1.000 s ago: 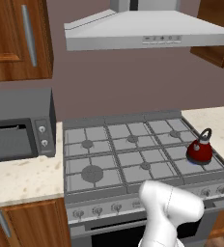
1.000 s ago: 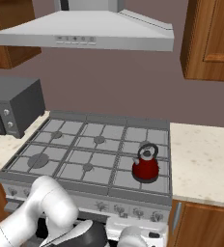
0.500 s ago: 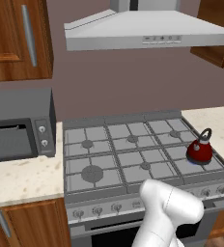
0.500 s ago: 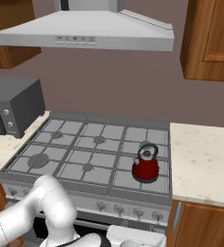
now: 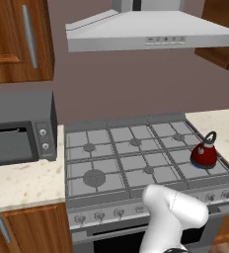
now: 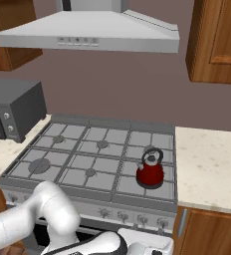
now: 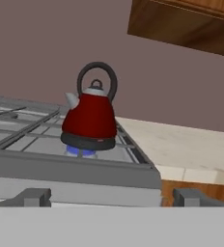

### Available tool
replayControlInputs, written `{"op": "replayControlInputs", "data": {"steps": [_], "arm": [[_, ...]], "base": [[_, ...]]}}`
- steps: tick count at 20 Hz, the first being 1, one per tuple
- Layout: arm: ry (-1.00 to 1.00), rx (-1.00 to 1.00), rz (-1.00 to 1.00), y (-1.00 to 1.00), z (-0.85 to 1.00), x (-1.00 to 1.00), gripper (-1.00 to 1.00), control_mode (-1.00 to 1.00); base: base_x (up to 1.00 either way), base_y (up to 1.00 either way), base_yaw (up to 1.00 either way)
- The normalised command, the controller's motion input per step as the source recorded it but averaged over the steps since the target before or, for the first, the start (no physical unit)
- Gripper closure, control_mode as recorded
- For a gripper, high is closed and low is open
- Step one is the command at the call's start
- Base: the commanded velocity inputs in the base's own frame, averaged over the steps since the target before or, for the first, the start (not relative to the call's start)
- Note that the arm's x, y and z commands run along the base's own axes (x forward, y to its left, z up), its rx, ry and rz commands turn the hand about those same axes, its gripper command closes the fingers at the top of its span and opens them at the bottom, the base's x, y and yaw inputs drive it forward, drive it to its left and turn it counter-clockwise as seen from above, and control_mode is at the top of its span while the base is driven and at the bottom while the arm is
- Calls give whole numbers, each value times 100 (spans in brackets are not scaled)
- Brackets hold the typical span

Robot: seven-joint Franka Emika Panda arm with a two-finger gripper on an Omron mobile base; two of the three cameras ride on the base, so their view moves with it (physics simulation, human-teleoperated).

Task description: The kettle is done boiling. Turn off the stove, then wait for 300 timesteps before moving the kettle to the dining table.

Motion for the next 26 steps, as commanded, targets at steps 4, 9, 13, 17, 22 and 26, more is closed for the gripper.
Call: {"op": "replayControlInputs", "data": {"steps": [4, 9, 13, 17, 22, 26], "arm": [[-4, -3, 0, -26, -23, 1, -100, -100], [-6, -5, 0, -15, -29, 9, -100, -100], [0, -5, 0, -8, -31, 23, -100, -100], [0, -5, 0, -3, -30, 24, -100, -100], [0, -3, 0, -1, -23, 8, -100, -100], [0, -1, 0, 0, -17, 16, -100, -100]], "base": [[0, 0, 0], [0, 0, 0], [0, 0, 0], [0, 0, 0], [0, 0, 0], [0, 0, 0]]}}
